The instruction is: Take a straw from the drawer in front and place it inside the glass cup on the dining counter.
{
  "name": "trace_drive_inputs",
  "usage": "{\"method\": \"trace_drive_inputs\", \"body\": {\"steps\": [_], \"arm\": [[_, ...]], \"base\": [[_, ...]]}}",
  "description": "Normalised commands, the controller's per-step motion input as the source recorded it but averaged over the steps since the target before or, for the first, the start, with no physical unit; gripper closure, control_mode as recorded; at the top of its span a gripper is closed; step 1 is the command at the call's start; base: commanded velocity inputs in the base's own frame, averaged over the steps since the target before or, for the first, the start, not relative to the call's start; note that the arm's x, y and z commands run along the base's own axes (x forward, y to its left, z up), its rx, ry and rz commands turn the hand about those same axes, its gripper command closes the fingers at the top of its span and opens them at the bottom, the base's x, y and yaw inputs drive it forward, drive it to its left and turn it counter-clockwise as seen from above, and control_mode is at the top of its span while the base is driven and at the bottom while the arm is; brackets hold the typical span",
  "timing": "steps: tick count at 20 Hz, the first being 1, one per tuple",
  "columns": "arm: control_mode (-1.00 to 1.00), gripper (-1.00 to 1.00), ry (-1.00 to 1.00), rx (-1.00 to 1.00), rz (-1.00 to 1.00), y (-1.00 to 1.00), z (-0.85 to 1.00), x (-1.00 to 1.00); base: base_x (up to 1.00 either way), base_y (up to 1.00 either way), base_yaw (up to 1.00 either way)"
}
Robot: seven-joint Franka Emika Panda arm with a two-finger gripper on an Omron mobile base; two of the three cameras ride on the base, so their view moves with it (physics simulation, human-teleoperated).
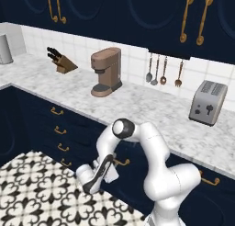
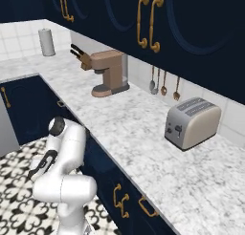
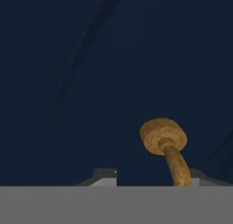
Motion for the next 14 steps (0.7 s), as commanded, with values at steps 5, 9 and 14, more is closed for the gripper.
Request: {"method": "trace_drive_inputs", "body": {"steps": [5,9,14], "arm": [[-1.0,1.0,0.52,0.76,0.21,0.08,-0.05,-0.61],[-1.0,1.0,0.39,0.76,0.3,0.58,-0.18,-0.58],[-1.0,1.0,0.37,0.71,0.36,0.64,-0.14,-0.46]], "base": [[0.0,0.0,0.0],[0.0,0.0,0.0],[0.0,0.0,0.0]]}}
